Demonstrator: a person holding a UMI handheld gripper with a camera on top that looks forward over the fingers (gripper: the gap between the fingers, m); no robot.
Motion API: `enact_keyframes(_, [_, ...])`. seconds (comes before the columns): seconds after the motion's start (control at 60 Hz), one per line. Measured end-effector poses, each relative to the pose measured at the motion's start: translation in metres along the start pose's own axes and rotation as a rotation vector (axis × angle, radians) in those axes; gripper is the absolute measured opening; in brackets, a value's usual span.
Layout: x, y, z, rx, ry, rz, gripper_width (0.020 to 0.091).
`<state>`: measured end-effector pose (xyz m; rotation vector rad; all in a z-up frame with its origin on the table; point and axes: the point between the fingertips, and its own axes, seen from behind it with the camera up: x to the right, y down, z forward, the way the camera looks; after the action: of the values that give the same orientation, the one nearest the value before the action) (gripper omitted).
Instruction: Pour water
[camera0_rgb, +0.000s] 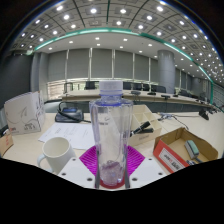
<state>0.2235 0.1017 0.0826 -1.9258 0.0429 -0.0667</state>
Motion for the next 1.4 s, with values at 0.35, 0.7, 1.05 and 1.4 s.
enact_keyframes(0.35, [0.005,0.013,-0.001,-0.053,0.029,-0.017,0.0828])
enact_keyframes(0.7, [-0.022,0.016,-0.092,-0.241,0.063,0.024,0.0865])
enact_keyframes(1.05, [-0.093,-0.003,-0.257,-0.319,0.063,0.012,0.0860])
enact_keyframes(1.4, [-0.134,-0.005,-0.363,-0.316,0.055,-0.011,0.0861])
